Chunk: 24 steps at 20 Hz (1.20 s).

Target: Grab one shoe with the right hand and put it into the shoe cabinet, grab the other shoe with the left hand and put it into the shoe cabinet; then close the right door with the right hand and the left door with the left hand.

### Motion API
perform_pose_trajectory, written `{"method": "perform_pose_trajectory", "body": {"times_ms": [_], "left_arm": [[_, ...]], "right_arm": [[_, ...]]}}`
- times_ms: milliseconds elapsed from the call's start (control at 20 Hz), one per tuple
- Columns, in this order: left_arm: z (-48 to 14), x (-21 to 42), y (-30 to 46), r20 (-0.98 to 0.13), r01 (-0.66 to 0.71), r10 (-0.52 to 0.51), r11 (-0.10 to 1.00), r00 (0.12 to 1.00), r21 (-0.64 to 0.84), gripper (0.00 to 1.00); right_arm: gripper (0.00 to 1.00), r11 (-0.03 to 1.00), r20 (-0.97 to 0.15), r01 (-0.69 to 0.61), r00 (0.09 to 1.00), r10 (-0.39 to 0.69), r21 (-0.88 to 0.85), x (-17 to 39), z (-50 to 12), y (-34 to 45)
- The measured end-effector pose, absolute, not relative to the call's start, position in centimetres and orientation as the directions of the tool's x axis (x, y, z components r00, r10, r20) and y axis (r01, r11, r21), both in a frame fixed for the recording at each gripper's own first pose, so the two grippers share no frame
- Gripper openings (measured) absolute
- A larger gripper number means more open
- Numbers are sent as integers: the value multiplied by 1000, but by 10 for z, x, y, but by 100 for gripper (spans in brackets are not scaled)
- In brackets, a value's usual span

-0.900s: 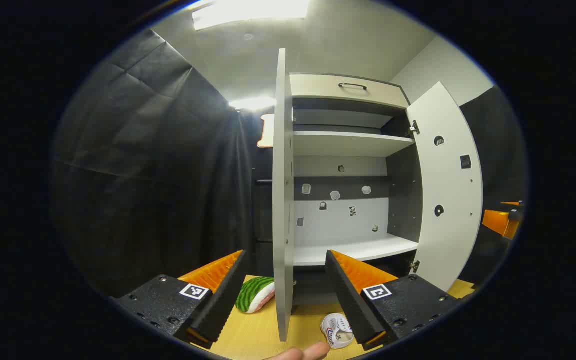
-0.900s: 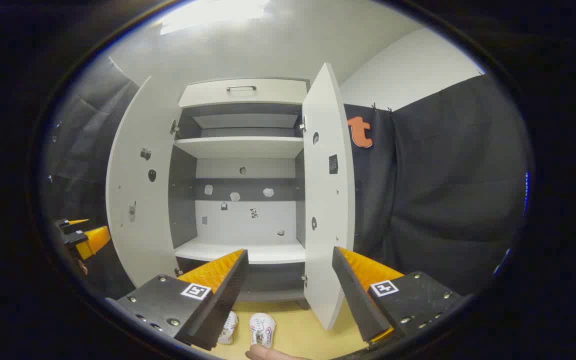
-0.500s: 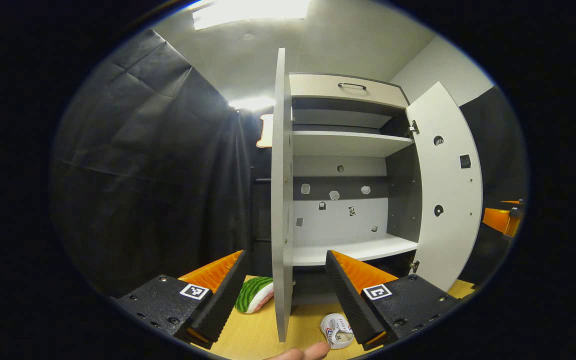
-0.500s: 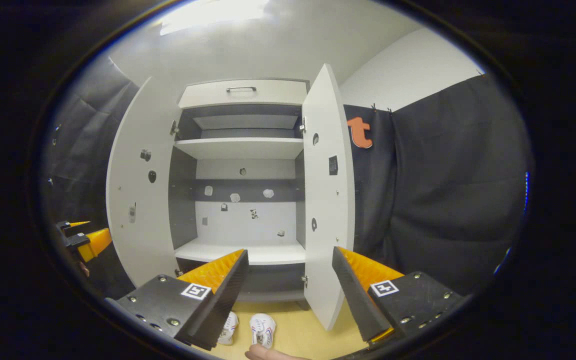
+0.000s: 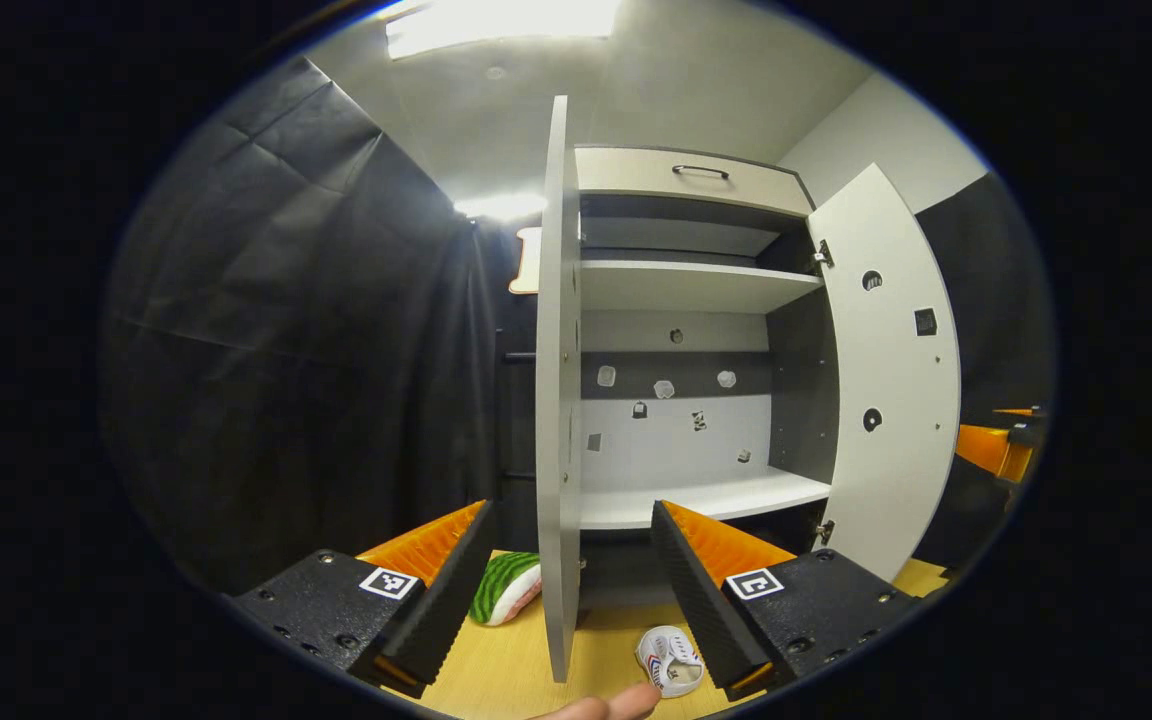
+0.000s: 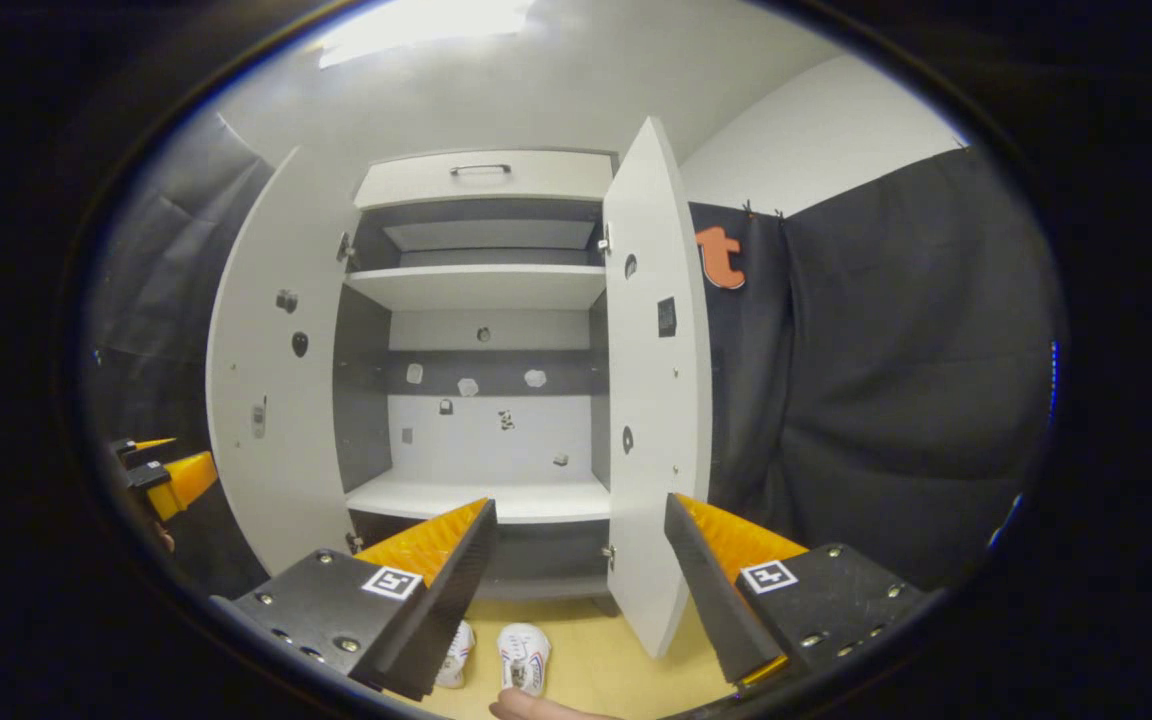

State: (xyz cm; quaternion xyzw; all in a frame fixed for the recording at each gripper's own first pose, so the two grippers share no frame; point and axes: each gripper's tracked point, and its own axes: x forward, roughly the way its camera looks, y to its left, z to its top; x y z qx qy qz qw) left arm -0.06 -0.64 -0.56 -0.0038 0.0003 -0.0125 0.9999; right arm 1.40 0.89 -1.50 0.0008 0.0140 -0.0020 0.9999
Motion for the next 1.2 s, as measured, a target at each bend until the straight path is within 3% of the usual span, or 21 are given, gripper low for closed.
{"method": "perform_pose_trajectory", "body": {"times_ms": [500, 1200], "left_arm": [[-25, -8, -6, -8, 40, -40, 999, 999, -21, 96], [-77, -7, 2, -60, 42, -43, 999, 997, -14, 96]], "right_arm": [[100, 998, -171, -53, 984, 48, -22, 51, -103, 40], [100, 976, -493, -213, 855, 160, -53, 115, -356, 107]]}}
